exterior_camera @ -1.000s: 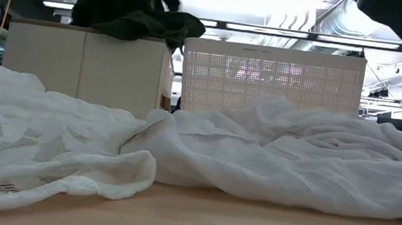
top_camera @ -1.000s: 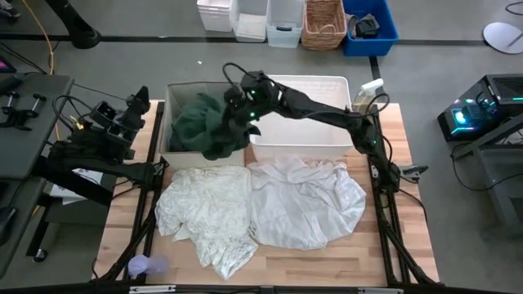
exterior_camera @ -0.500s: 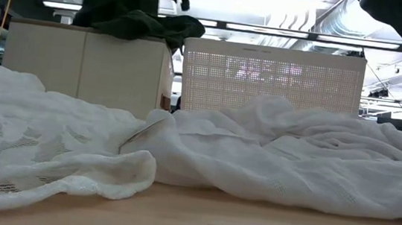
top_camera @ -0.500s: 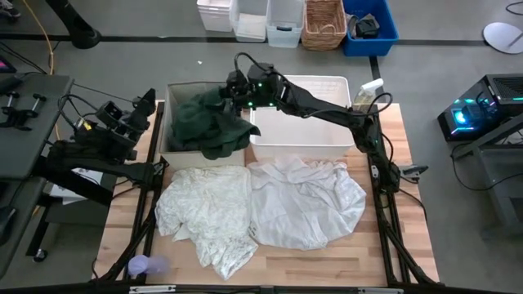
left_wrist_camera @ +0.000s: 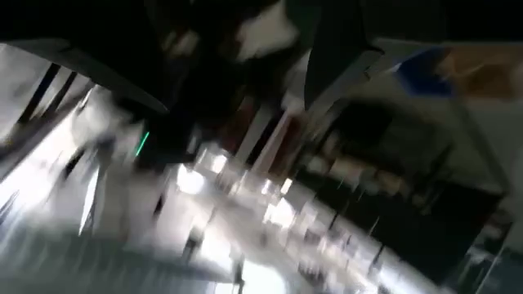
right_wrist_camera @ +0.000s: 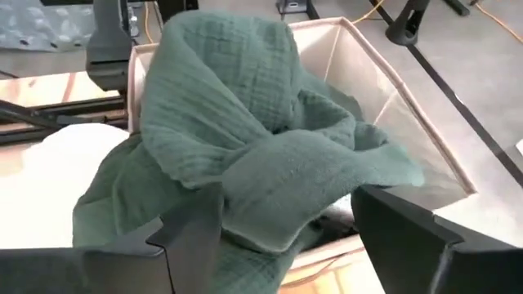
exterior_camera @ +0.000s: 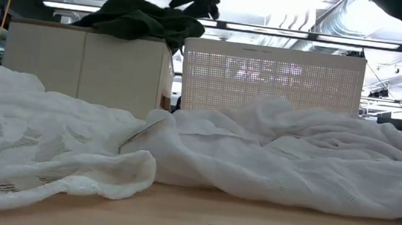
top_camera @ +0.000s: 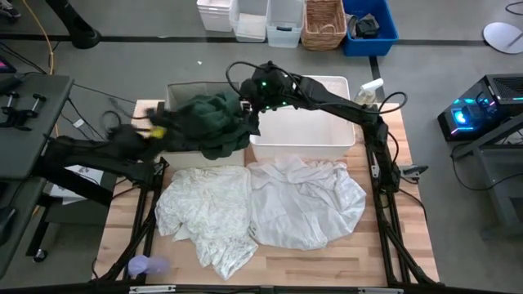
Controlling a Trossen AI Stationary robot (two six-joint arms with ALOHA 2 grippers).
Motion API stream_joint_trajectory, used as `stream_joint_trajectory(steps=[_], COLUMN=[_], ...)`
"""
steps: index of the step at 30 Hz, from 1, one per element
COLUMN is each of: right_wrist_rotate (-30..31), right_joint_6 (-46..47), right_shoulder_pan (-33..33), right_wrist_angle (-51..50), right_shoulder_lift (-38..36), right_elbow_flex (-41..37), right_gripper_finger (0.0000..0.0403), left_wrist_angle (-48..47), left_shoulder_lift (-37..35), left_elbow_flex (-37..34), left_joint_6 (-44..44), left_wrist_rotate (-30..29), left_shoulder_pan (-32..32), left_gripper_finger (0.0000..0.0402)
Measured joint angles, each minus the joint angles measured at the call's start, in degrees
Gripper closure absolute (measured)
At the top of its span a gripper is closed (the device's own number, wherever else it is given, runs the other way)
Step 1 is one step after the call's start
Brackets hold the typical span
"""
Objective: Sort clothes
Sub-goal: Put the green shirt on the laundry organizer
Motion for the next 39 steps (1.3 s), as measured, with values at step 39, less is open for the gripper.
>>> stream_joint_trajectory(steps=[39], right_wrist_rotate=[1.6], right_joint_6=[3.7], right_shoulder_pan=[6.0], right_wrist_angle=[-5.1], right_shoulder_lift=[-32.4], right_elbow_flex=[0.0], right_gripper_finger=[0.0139], left_wrist_angle=[-83.3], left_shoulder_lift=[52.9], left_elbow_flex=[21.8], left_joint_6=[-4.5], left_wrist_rotate=[26.6], left_shoulder_pan=[43.2], left_gripper_finger=[0.0240])
